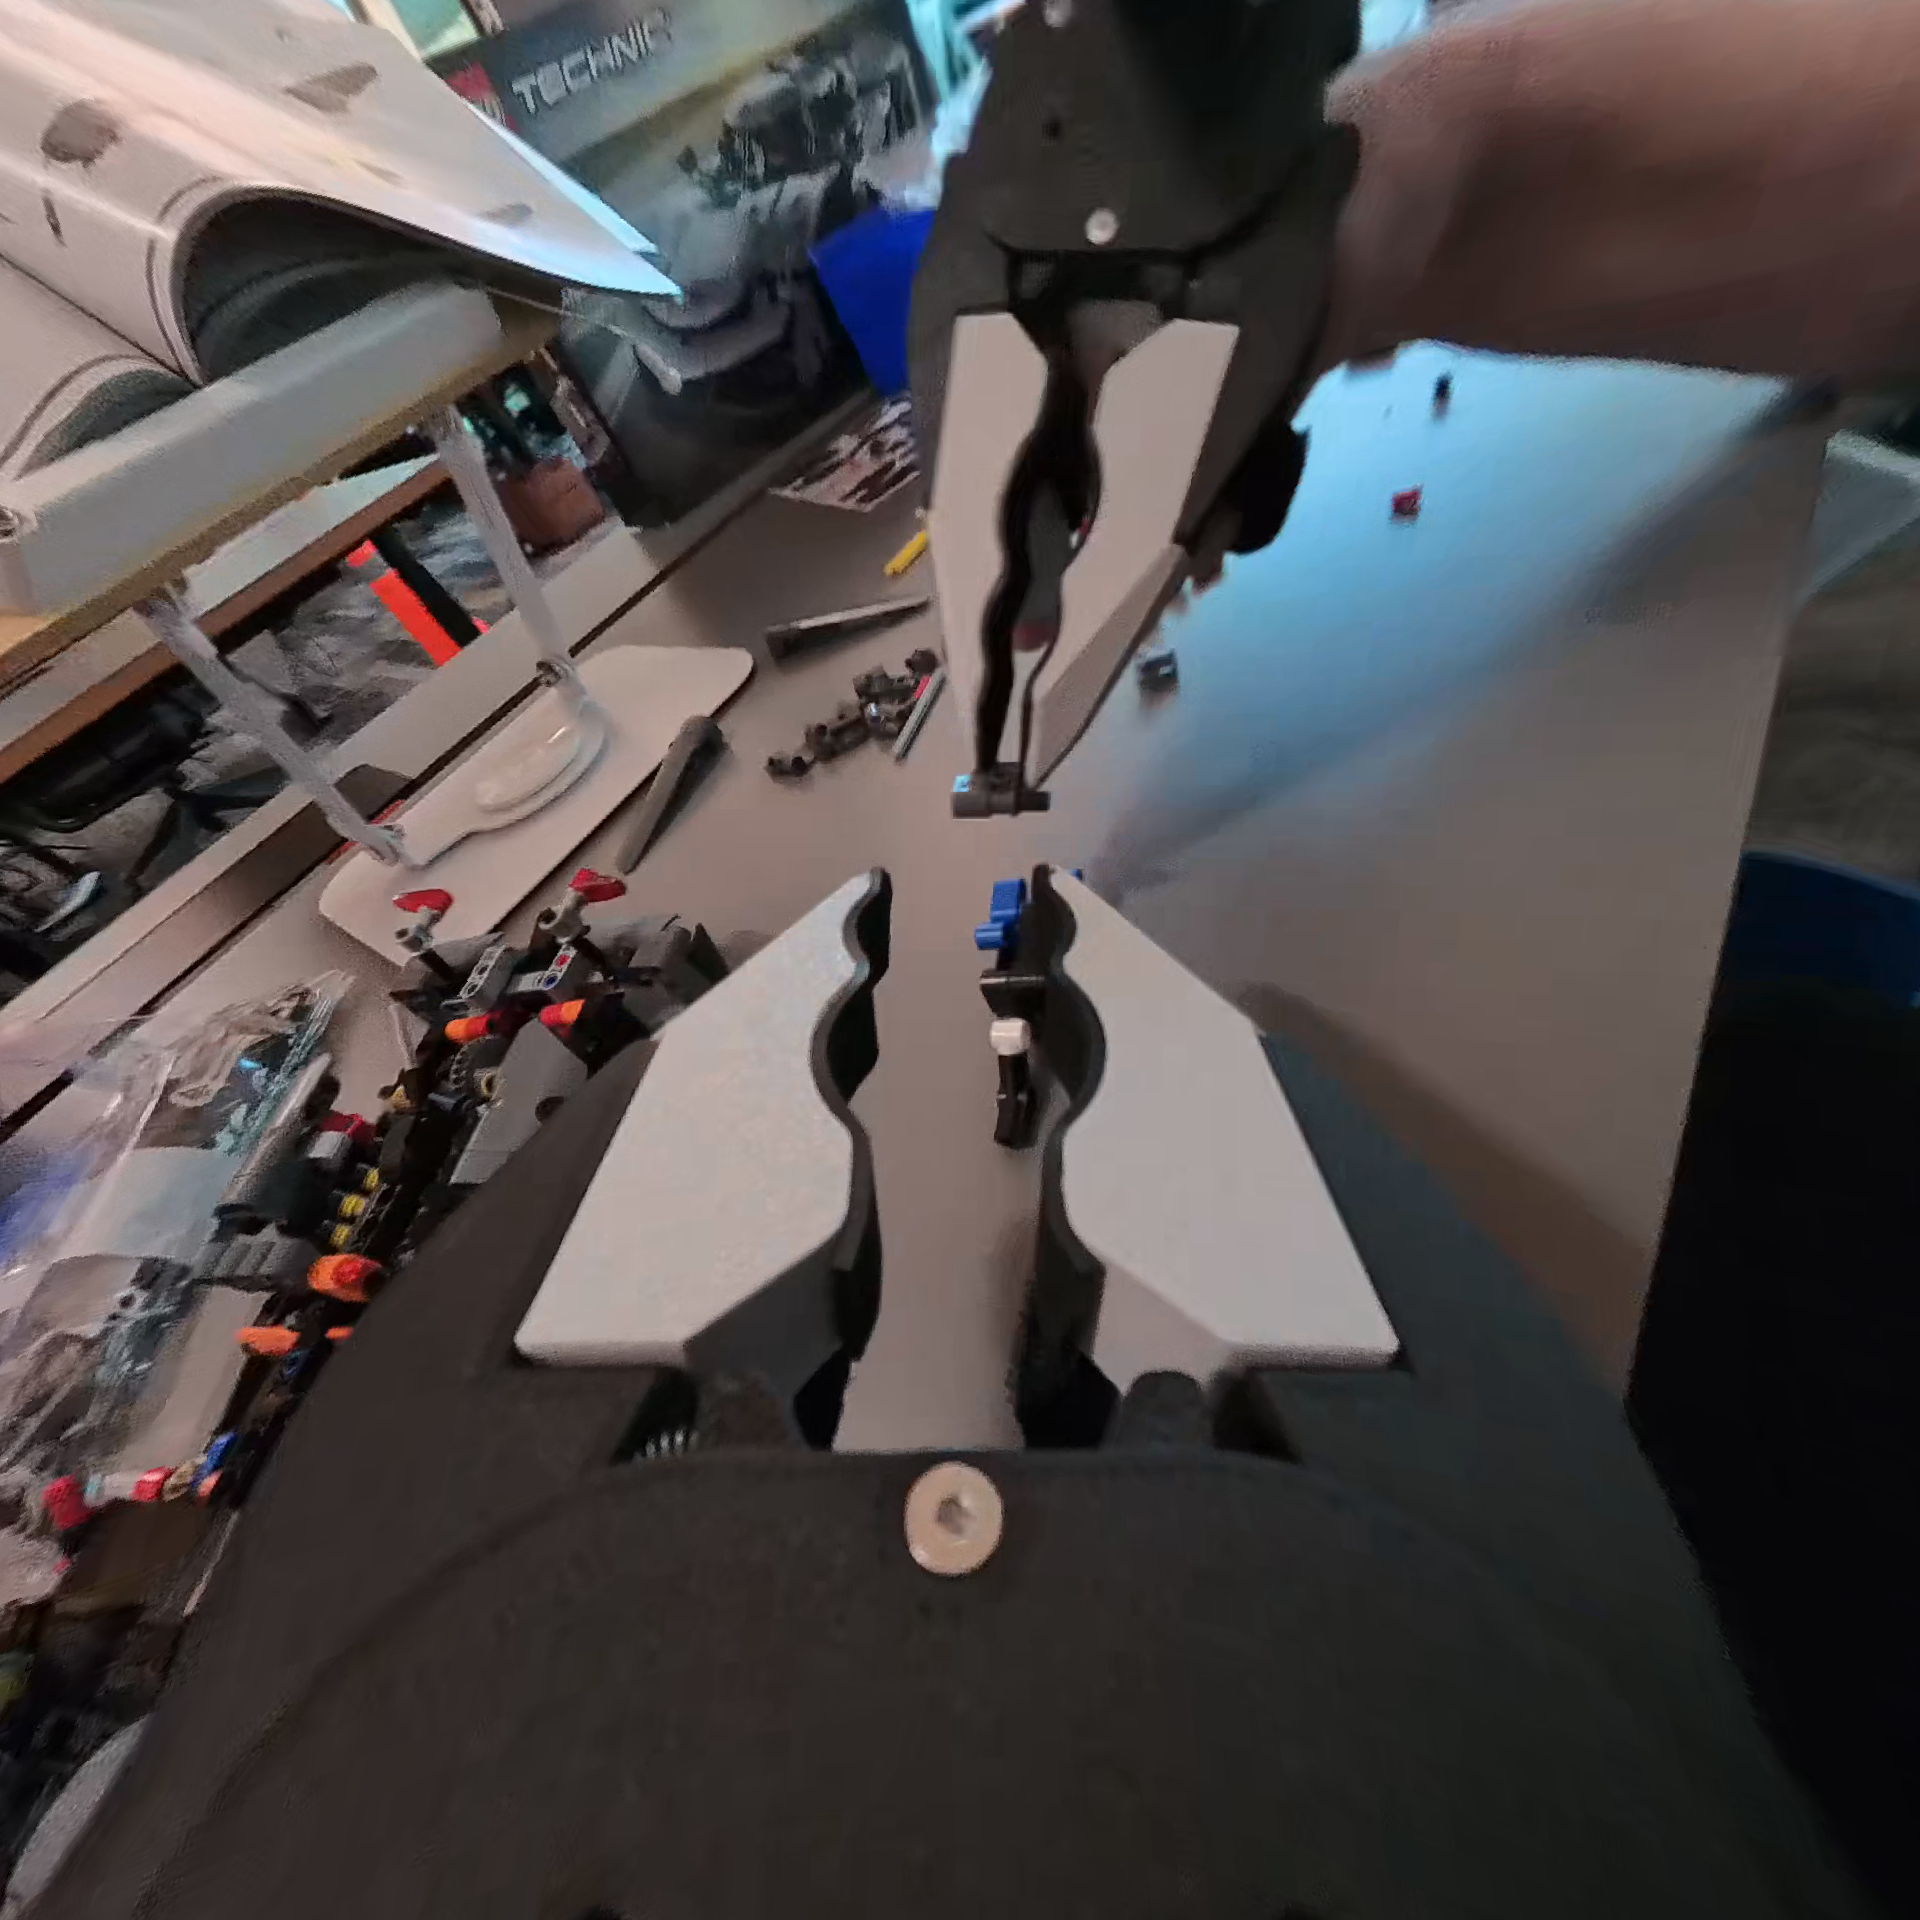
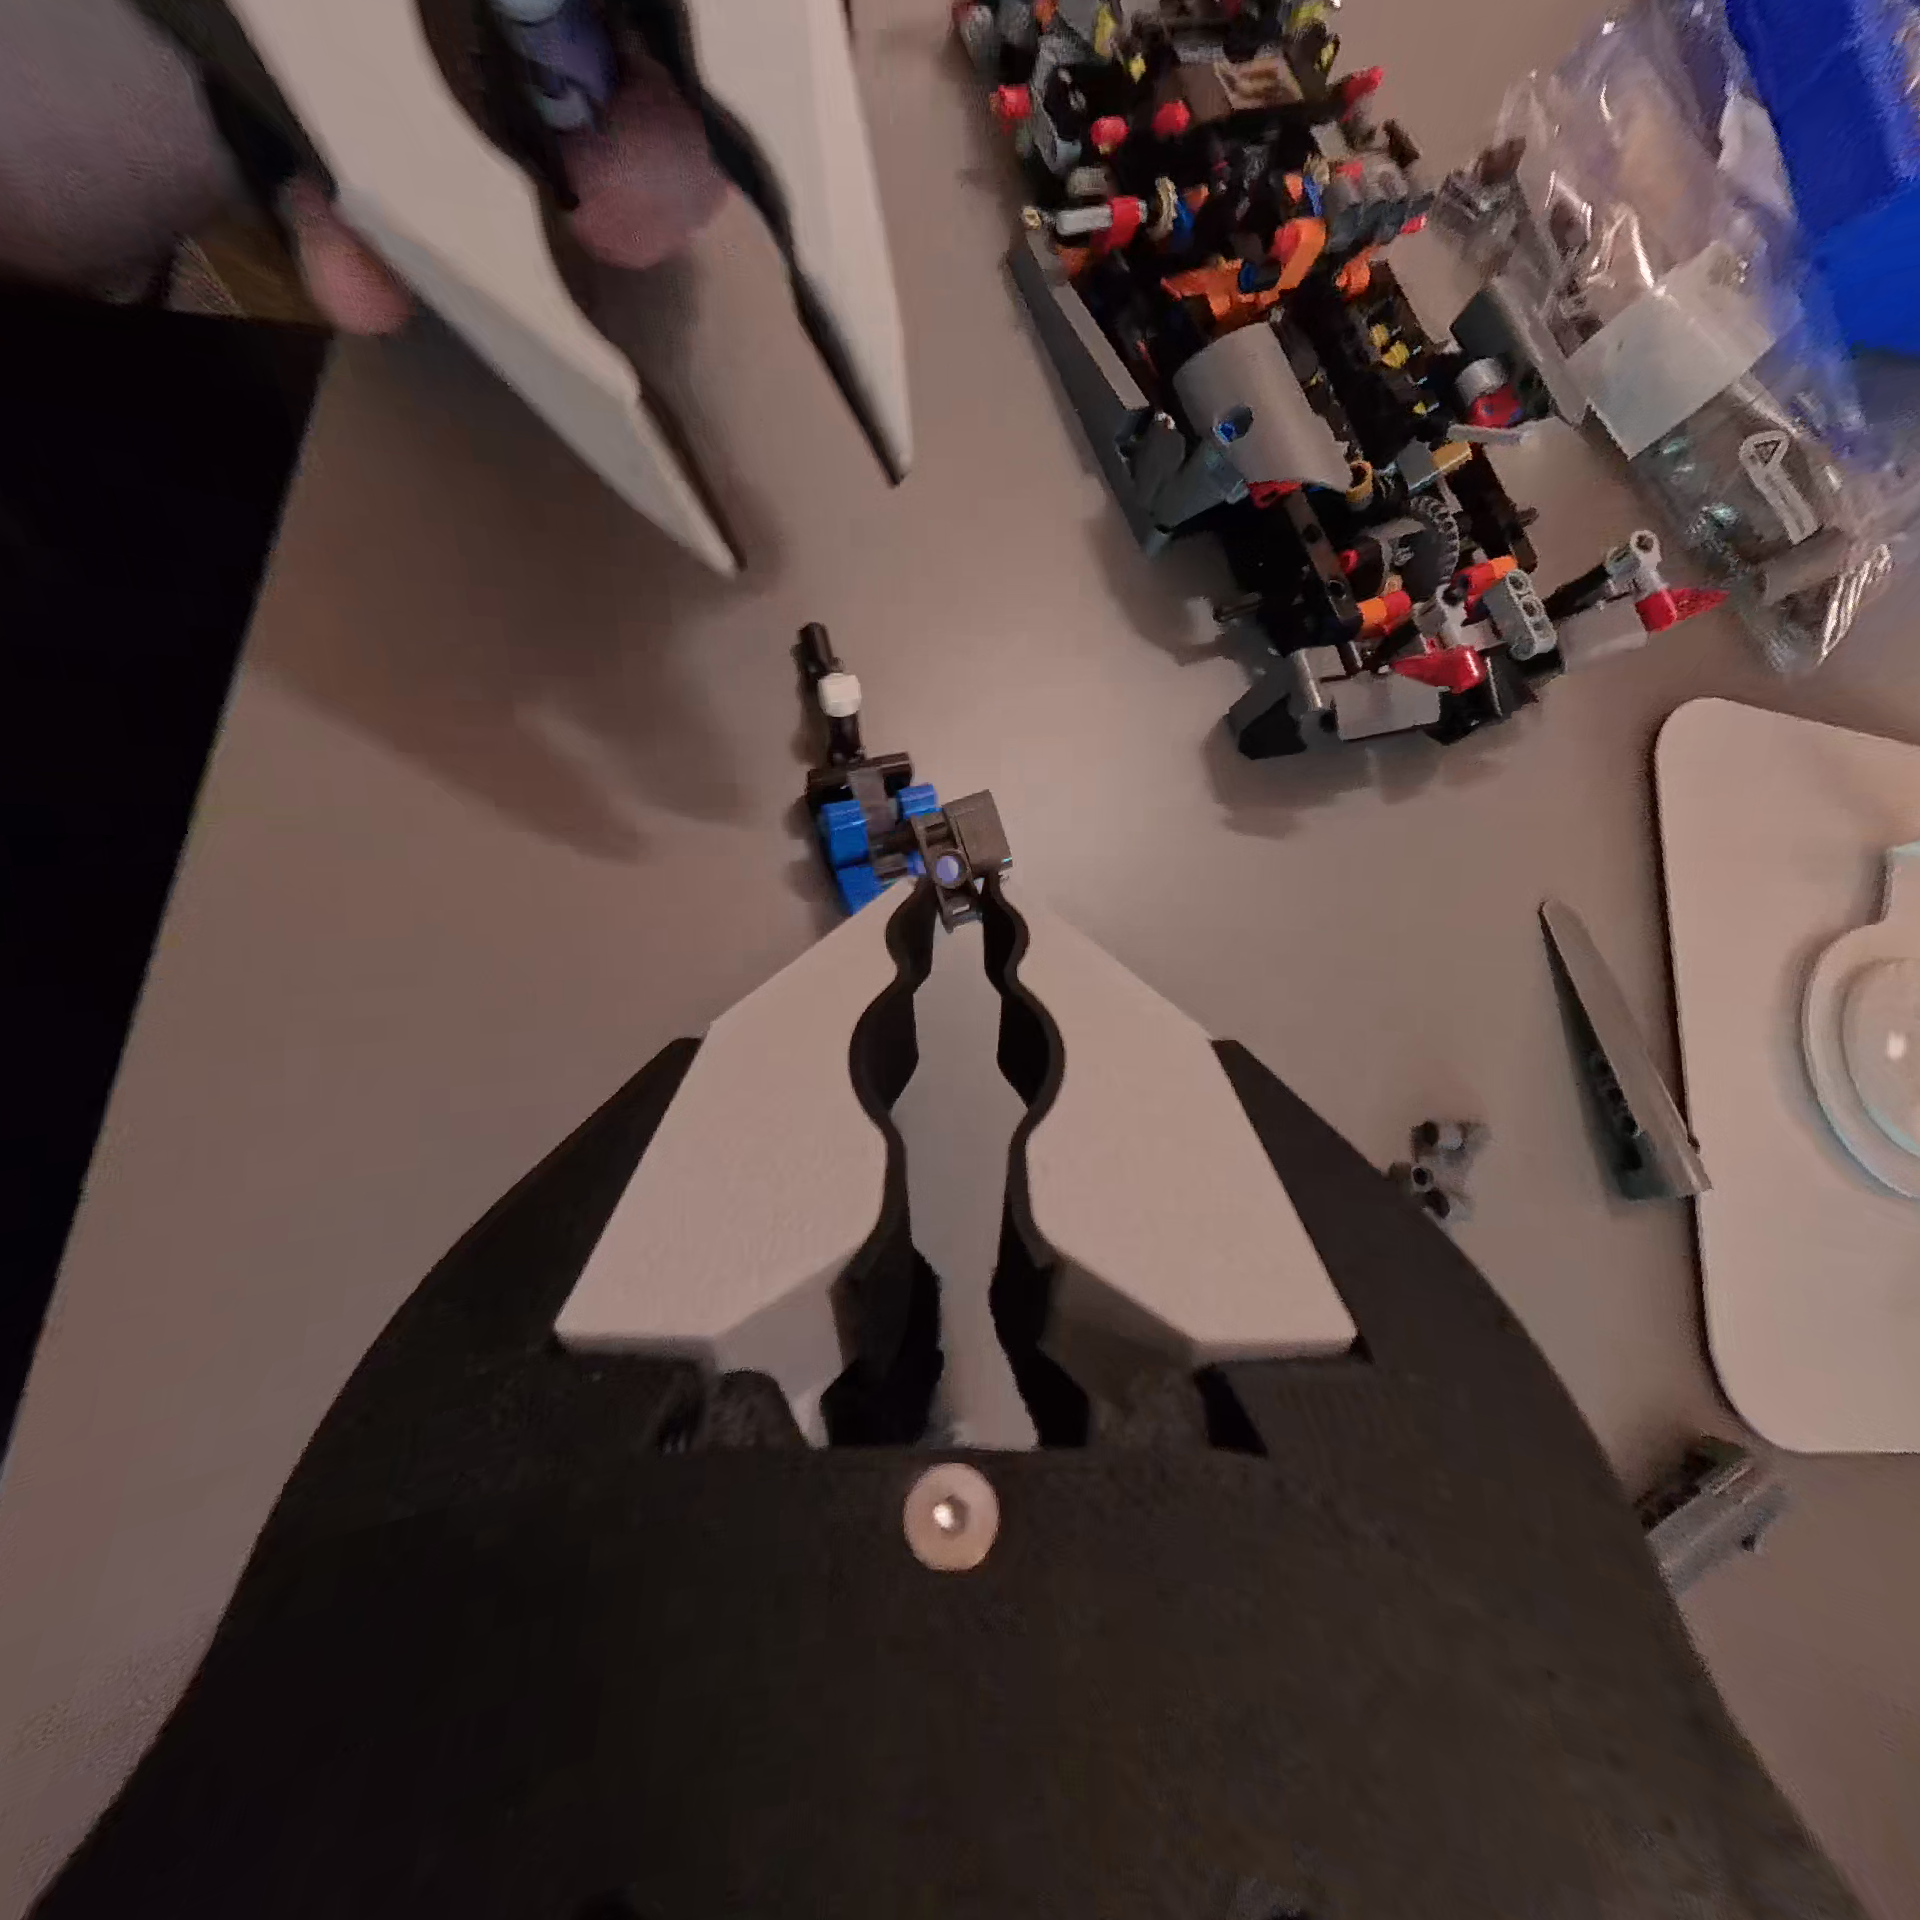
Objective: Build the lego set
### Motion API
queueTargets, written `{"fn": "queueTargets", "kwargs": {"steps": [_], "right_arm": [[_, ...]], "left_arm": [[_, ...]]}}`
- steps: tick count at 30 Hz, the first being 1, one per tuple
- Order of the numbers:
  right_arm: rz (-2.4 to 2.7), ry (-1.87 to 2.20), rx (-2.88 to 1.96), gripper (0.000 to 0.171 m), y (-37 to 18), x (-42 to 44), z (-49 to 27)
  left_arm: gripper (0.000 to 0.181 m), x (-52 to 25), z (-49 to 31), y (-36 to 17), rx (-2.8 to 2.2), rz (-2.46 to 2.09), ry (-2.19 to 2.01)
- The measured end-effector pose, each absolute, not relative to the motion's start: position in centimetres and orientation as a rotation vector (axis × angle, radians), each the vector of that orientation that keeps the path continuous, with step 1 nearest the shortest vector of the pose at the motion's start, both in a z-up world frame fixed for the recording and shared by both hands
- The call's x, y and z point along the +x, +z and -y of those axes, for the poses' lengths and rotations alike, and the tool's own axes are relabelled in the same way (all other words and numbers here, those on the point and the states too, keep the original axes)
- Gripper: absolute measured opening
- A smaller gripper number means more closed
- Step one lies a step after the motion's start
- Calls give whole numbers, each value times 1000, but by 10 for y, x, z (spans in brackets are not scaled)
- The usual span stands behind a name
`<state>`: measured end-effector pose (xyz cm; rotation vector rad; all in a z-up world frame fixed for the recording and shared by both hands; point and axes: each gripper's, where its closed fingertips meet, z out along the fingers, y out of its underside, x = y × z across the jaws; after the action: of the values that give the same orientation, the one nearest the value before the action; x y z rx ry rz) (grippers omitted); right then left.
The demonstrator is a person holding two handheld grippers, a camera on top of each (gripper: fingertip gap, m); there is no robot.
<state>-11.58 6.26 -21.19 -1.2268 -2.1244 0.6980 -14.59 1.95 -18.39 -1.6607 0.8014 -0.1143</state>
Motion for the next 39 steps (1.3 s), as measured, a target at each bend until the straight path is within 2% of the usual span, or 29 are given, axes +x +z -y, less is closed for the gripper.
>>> {"fn": "queueTargets", "kwargs": {"steps": [9,20,27,34,39], "right_arm": [[2191,664,-1300,6,-227,-141,-75],[2192,687,-1368,6,-242,-145,-74],[2206,700,-1377,6,-247,-143,-71],[2169,684,-1410,5,-244,-139,-80],[2165,707,-1418,5,-244,-138,-77]], "left_arm": [[28,-134,-28,-214,-1789,-921,-7],[22,-135,-46,-233,-1867,-955,165],[41,-139,-54,-231,-1888,-905,192],[41,-140,-55,-232,-1907,-952,146],[53,-137,-54,-236,-1941,-987,82]]}}
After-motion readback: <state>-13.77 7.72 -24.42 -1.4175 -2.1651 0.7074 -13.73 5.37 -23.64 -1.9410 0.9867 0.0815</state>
